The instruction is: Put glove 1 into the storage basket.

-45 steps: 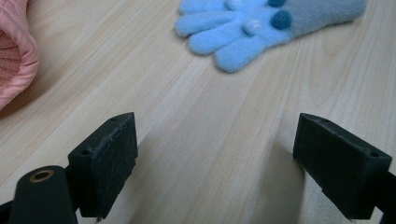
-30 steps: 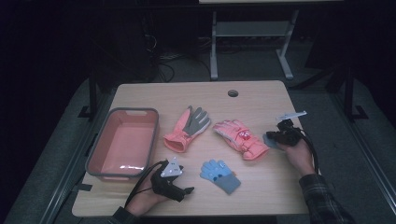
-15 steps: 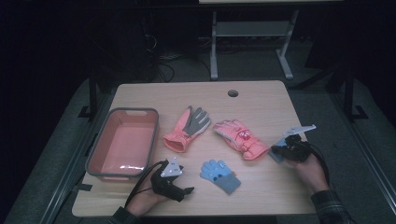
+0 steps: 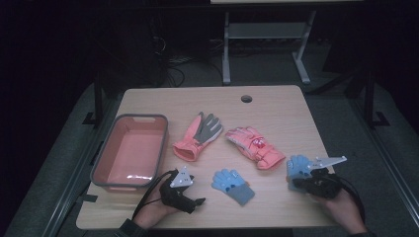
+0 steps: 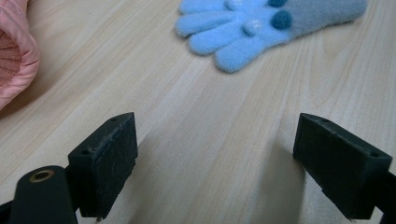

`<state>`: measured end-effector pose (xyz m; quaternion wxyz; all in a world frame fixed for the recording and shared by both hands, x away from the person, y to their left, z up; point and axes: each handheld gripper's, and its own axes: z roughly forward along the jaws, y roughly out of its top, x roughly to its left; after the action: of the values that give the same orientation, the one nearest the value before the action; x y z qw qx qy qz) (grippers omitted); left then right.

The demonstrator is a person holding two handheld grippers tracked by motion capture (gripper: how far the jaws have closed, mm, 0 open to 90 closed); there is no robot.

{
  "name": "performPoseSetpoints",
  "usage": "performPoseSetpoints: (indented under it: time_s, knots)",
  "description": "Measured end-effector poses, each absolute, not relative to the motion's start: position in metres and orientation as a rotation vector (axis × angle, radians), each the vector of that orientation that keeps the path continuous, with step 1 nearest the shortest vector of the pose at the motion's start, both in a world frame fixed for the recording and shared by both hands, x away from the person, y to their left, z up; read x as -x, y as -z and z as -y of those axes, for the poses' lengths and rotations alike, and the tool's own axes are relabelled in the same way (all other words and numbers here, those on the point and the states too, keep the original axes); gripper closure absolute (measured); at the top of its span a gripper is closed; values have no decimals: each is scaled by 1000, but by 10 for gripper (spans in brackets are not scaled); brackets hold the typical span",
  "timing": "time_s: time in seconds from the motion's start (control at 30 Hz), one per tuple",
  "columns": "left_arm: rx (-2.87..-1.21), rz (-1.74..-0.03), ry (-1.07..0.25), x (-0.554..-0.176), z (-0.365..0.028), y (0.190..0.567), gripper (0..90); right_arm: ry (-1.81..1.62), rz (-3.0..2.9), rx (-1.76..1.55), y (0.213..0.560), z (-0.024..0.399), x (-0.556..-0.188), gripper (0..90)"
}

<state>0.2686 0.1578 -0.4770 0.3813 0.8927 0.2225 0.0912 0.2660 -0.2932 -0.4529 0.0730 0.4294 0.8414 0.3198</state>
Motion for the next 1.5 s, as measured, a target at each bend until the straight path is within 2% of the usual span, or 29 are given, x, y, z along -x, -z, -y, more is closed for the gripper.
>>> performPoseSetpoints:
  time_s: [0.1, 0.3, 0.5, 0.7, 0.73, 0.87, 0.97, 1.13, 1.5]
  knots:
    - [-2278, -568, -233, -269, -158, 477, 131, -949, -2521, -1284, 452, 296, -259, 897]
    - [-2279, -568, -234, -269, -157, 477, 131, -929, -2379, -1384, 446, 312, -263, 802]
    - [-2278, -568, -233, -269, -157, 477, 131, -875, -2302, -1501, 453, 326, -276, 701]
    - [-2279, -566, -234, -269, -157, 477, 131, -849, -2293, -1542, 460, 323, -283, 653]
    - [-2279, -566, -234, -269, -157, 477, 131, -847, -2285, -1558, 460, 324, -284, 653]
    - [-2279, -566, -234, -269, -157, 477, 131, -865, -2293, -1575, 461, 327, -284, 799]
    - [-2279, -566, -234, -269, -157, 477, 131, -863, -2310, -1566, 460, 325, -283, 849]
    - [-2279, -565, -234, -269, -157, 477, 131, -884, -2294, -1520, 452, 328, -282, 862]
    - [-2278, -569, -232, -269, -156, 477, 131, -1047, -2268, -1332, 402, 321, -285, 864]
